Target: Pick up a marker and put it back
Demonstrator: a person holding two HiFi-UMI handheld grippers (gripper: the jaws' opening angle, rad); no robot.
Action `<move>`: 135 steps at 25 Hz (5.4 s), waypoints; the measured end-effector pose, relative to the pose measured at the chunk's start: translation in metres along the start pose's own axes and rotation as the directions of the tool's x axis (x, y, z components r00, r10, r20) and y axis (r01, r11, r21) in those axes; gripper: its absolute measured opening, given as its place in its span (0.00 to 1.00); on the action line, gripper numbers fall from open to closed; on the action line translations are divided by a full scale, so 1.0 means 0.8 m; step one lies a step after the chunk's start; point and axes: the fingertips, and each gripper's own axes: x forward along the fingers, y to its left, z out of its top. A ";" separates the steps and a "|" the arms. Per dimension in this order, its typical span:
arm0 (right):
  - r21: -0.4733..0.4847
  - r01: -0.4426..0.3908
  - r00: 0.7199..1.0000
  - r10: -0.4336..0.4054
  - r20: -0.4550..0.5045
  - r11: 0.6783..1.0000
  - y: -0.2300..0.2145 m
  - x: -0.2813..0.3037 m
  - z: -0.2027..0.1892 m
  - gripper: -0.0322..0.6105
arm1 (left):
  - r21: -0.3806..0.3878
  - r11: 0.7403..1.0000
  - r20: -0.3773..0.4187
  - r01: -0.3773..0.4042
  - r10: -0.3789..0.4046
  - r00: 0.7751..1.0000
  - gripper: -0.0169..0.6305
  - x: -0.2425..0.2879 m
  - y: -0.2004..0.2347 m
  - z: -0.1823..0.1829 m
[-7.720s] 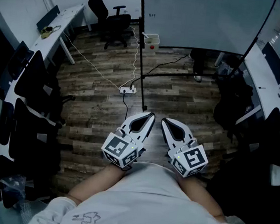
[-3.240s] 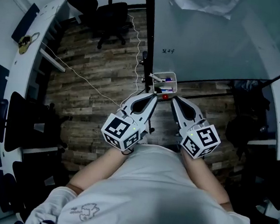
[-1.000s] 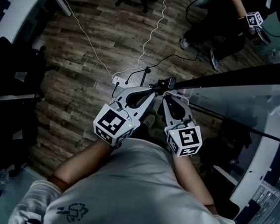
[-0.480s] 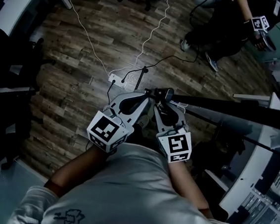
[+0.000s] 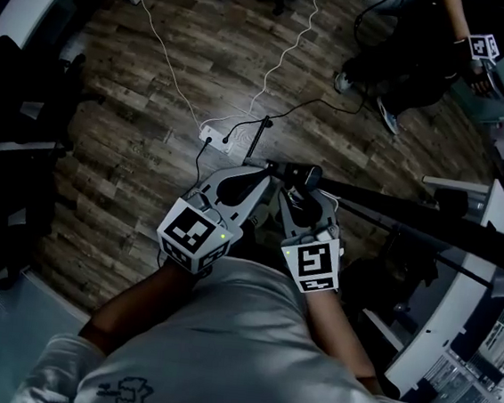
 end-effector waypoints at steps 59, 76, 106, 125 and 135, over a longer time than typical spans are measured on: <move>0.356 0.392 0.819 -0.498 0.284 0.848 -0.014 -0.154 0.100 0.17 | 0.184 0.923 -0.004 0.339 -0.344 0.939 0.03 -0.082 -0.060 0.100; 0.525 0.349 0.717 -0.582 0.383 0.776 0.005 -0.215 0.125 0.17 | 0.332 0.822 -0.059 0.463 -0.472 0.880 0.03 -0.105 -0.121 0.108; 0.568 0.339 0.718 -0.597 0.359 0.750 -0.008 -0.236 0.093 0.17 | 0.303 0.787 -0.119 0.537 -0.528 0.841 0.03 -0.088 -0.157 0.080; 0.571 0.277 0.802 -0.513 0.306 0.773 -0.035 -0.181 0.060 0.17 | 0.233 0.823 -0.126 0.518 -0.502 0.855 0.03 -0.059 -0.126 0.055; 0.608 0.265 0.823 -0.504 0.262 0.748 -0.048 -0.181 0.016 0.17 | 0.167 0.860 -0.188 0.482 -0.452 0.872 0.03 -0.036 -0.120 0.010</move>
